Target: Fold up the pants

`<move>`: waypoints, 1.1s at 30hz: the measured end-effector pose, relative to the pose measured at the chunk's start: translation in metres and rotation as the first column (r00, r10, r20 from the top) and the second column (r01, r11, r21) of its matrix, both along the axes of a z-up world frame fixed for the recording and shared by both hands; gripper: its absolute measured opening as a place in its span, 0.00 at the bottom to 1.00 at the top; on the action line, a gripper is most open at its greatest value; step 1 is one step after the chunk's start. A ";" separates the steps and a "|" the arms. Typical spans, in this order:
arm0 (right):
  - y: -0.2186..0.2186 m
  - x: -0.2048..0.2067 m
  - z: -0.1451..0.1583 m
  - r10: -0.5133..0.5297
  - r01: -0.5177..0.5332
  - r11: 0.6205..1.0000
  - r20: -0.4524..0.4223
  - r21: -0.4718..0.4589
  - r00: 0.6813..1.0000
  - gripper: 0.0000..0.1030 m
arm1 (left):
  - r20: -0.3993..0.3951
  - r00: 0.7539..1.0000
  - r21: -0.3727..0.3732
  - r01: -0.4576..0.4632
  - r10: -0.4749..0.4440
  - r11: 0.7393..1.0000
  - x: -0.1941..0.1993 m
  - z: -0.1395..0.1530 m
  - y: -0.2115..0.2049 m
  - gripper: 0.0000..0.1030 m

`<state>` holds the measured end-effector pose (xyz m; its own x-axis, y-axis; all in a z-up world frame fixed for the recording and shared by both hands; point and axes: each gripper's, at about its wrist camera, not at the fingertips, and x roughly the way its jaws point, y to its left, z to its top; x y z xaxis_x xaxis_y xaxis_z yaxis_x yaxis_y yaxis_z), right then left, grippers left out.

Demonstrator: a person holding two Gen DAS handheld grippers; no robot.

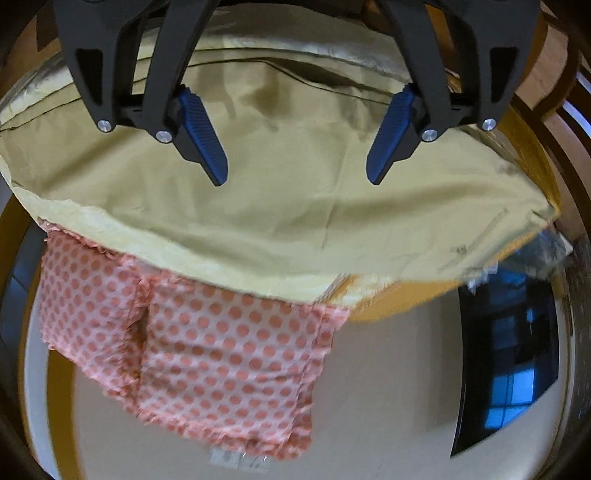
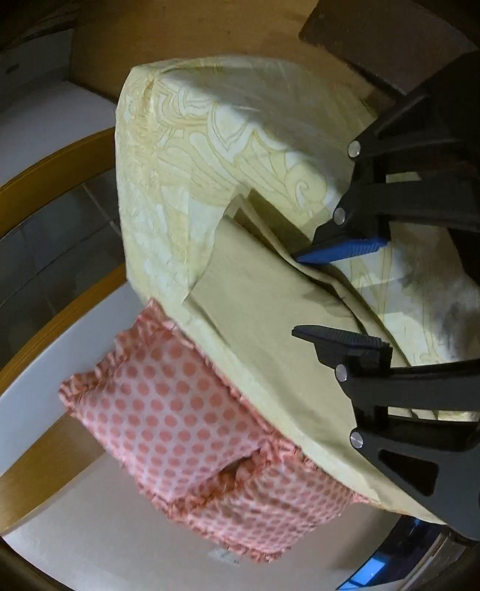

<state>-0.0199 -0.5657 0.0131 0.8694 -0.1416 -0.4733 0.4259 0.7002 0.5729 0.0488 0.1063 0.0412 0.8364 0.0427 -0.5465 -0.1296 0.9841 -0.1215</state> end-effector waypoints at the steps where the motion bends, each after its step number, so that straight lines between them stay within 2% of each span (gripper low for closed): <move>1: -0.004 0.002 -0.004 -0.013 0.013 1.000 0.012 0.005 1.000 0.31 | -0.015 1.000 -0.017 0.000 0.000 1.000 0.002 -0.005 0.003 0.77; 3: -0.008 0.005 -0.010 -0.026 0.026 1.000 0.027 0.009 0.999 0.11 | -0.029 1.000 -0.046 0.010 -0.012 0.999 0.003 -0.016 0.007 0.79; 5: -0.011 0.009 -0.012 -0.013 0.013 1.000 0.047 0.009 0.999 0.05 | -0.031 0.999 -0.035 0.018 -0.019 0.999 0.002 -0.025 0.007 0.80; 7: -0.006 0.009 -0.004 -0.008 0.008 1.000 0.051 -0.001 0.999 0.05 | -0.030 0.999 0.014 0.044 -0.043 0.999 0.000 -0.029 0.000 0.86; 9: 0.006 0.016 0.015 0.069 -0.066 0.997 0.096 -0.031 0.993 0.04 | -0.028 0.998 0.030 0.057 -0.056 0.998 -0.001 -0.030 -0.004 0.93; 11: 0.031 0.031 0.043 0.170 -0.157 0.983 0.137 -0.099 0.976 0.04 | -0.023 0.998 0.025 0.056 -0.055 0.998 0.000 -0.031 -0.005 0.95; 14: 0.090 0.064 0.083 0.363 -0.330 0.926 0.190 -0.184 0.912 0.04 | -0.004 0.999 -0.003 0.051 -0.051 0.999 0.000 -0.031 -0.002 0.97; 16: 0.136 0.088 0.100 0.493 -0.453 0.866 0.211 -0.214 0.844 0.04 | 0.000 0.999 -0.007 0.048 -0.048 0.999 0.000 -0.030 -0.002 0.97; 18: 0.202 0.117 0.110 0.648 -0.604 0.760 0.213 -0.238 0.731 0.04 | 0.005 0.999 -0.017 0.046 -0.046 0.999 -0.001 -0.028 -0.001 0.96; 20: 0.267 0.138 0.106 0.773 -0.735 0.635 0.187 -0.239 0.607 0.04 | 0.027 0.999 -0.059 0.035 -0.034 0.998 -0.006 -0.023 0.005 0.95; 21: 0.289 0.144 0.100 0.809 -0.775 0.588 0.169 -0.232 0.563 0.04 | 0.039 0.999 -0.072 0.028 -0.025 0.997 -0.008 -0.020 0.008 0.95; 22: 0.327 0.153 0.087 0.866 -0.840 0.500 0.112 -0.211 0.487 0.04 | 0.051 0.999 -0.079 0.013 -0.009 0.997 -0.011 -0.017 0.012 0.95; 23: 0.353 0.157 0.076 0.900 -0.879 0.435 0.050 -0.197 0.434 0.04 | 0.066 0.998 -0.078 -0.017 0.022 0.997 -0.016 -0.013 0.019 0.95; 24: 0.386 0.158 0.059 0.933 -0.924 0.338 -0.062 -0.180 0.353 0.05 | 0.072 0.997 -0.077 -0.034 0.040 0.996 -0.018 -0.011 0.024 0.95; 25: 0.412 0.154 0.042 0.941 -0.949 0.264 -0.170 -0.171 0.293 0.05 | 0.078 0.994 -0.073 -0.066 0.072 0.995 -0.023 -0.010 0.034 0.95; 26: 0.426 0.150 0.032 0.940 -0.961 0.223 -0.226 -0.165 0.257 0.06 | 0.081 0.991 -0.069 -0.100 0.105 0.993 -0.026 -0.009 0.045 0.95; 27: 0.436 0.143 0.024 0.937 -0.969 0.186 -0.267 -0.161 0.224 0.14 | 0.082 0.987 -0.069 -0.131 0.136 0.989 -0.028 -0.008 0.055 0.95; 28: 0.441 0.137 0.022 0.933 -0.969 0.174 -0.285 -0.174 0.219 0.21 | 0.083 0.982 -0.074 -0.166 0.172 0.983 -0.031 -0.009 0.067 0.95; 29: 0.441 0.129 0.026 0.942 -0.968 0.165 -0.262 -0.191 0.212 0.38 | 0.083 0.977 -0.081 -0.192 0.199 0.978 -0.032 -0.009 0.077 0.95; 30: 0.439 0.126 0.034 0.947 -0.962 0.175 -0.233 -0.210 0.223 0.51 | 0.079 0.967 -0.101 -0.234 0.242 0.967 -0.035 -0.011 0.093 0.95; 32: 0.435 0.125 0.048 0.939 -0.933 0.227 -0.193 -0.280 0.286 0.53 | 0.066 0.952 -0.160 -0.286 0.299 0.945 -0.038 -0.015 0.118 0.95; 33: 0.435 0.126 0.053 0.917 -0.905 0.266 -0.201 -0.333 0.343 0.53 | 0.063 0.947 -0.184 -0.300 0.315 0.936 -0.040 -0.016 0.127 0.95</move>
